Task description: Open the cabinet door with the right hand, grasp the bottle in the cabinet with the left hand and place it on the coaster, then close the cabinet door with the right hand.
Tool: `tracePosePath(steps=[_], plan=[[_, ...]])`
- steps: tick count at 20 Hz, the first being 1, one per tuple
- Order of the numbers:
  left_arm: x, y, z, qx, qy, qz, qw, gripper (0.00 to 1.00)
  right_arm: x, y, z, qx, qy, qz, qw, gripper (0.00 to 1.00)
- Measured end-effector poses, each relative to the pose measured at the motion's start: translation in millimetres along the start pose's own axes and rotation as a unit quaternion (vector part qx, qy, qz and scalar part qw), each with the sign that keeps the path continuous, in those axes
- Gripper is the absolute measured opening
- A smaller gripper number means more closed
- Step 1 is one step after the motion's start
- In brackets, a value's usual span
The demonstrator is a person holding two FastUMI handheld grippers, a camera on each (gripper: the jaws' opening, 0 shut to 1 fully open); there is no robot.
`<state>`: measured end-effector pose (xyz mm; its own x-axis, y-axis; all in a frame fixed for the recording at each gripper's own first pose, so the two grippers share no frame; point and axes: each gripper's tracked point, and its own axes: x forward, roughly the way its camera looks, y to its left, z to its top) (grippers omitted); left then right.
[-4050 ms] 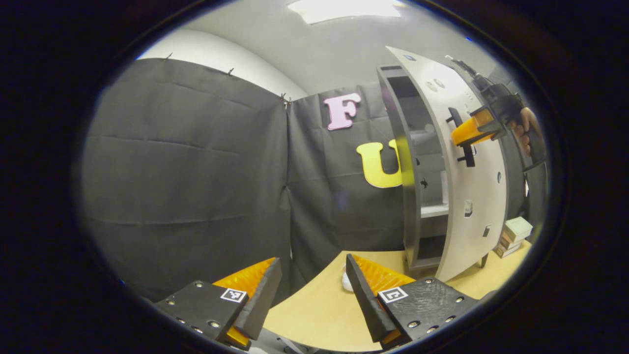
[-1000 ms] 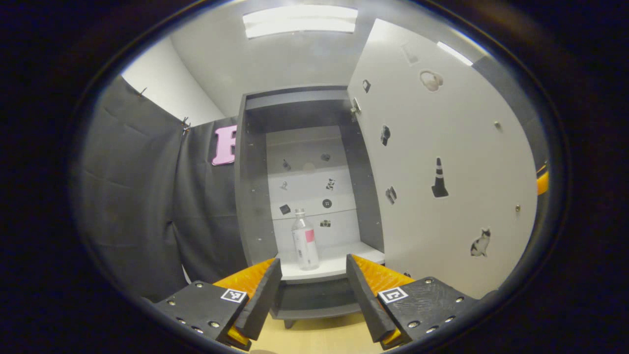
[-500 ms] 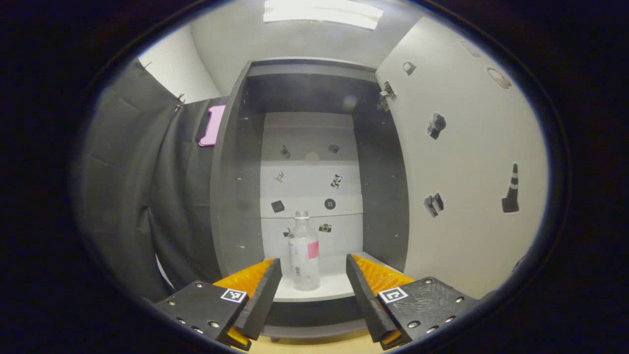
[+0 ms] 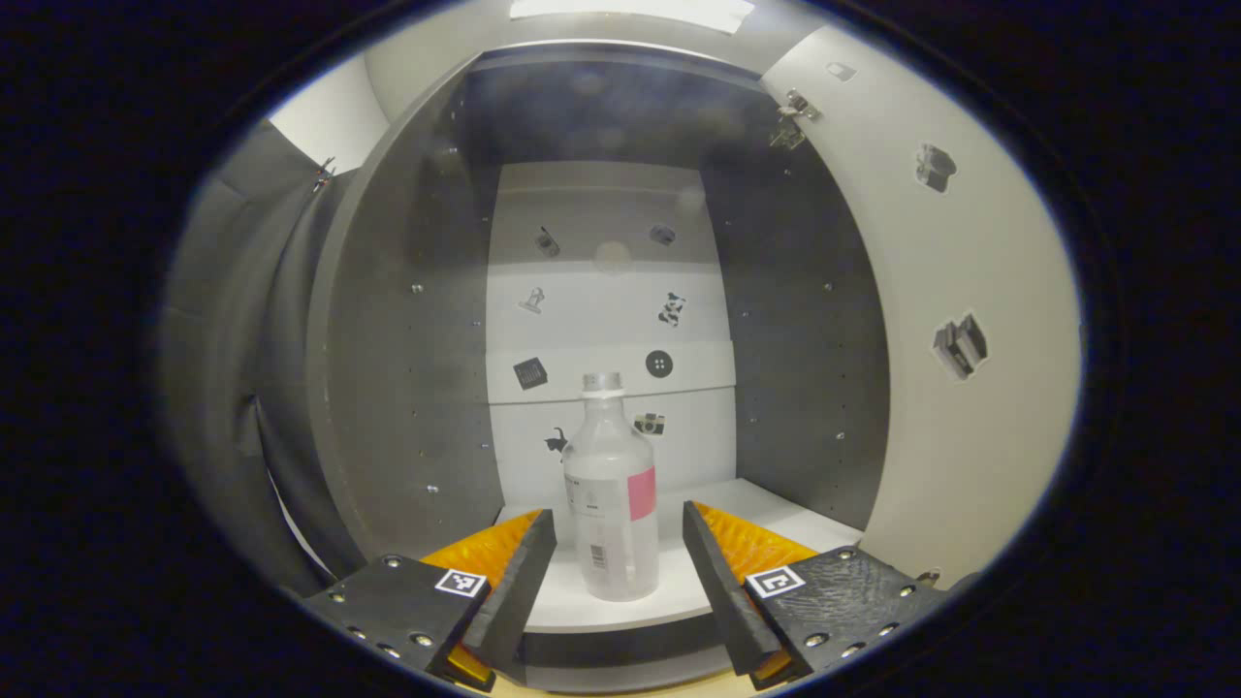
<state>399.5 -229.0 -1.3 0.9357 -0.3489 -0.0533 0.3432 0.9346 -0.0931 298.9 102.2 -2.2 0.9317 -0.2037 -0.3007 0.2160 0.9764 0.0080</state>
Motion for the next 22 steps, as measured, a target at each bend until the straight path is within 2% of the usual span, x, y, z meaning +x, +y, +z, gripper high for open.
tracePosePath(steps=[2,3,5,7,8,10,11,12,14,16,22], plan=[[15,2,-8,-0.005,0.007,-0.005,1.0,0.8,0,1,-4,-0.002,0.006,-0.012,1.0,0.96],[21,3,-10,-0.006,0.008,-0.006,1.0,0.8,-2,1,-6,-0.003,0.01,-0.015,1.0,0.92],[33,6,-11,-0.009,0.007,-0.006,1.0,0.8,-1,3,-8,-0.004,0.016,-0.022,1.0,0.96],[41,7,-16,-0.015,0.012,-0.009,1.0,0.8,-3,7,-10,-0.007,0.019,-0.025,0.999,0.92],[46,8,-17,-0.017,0.012,-0.01,1.0,0.82,-2,8,-11,-0.009,0.02,-0.026,0.999,0.96],[53,9,-18,-0.021,0.008,-0.011,1.0,0.8,-4,10,-10,-0.015,0.019,-0.025,0.999,0.96],[54,10,-19,-0.019,0.009,-0.01,1.0,0.82,-5,12,-8,-0.018,0.018,-0.024,0.999,0.96],[55,11,-20,-0.017,0.01,-0.01,1.0,0.79,-5,15,-7,-0.02,0.016,-0.022,0.999,0.96],[55,10,-23,-0.016,0.017,-0.013,1.0,0.8,-6,17,-6,-0.023,0.015,-0.017,0.999,0.93],[50,13,-22,-0.017,0.018,-0.014,1.0,0.74,-8,18,-6,-0.026,0.012,-0.012,1.0,0.97],[12,19,-4,-0.033,-0.002,-0.007,0.999,0.74,-9,20,-5,-0.022,0.007,0.009,1.0,0.98]])
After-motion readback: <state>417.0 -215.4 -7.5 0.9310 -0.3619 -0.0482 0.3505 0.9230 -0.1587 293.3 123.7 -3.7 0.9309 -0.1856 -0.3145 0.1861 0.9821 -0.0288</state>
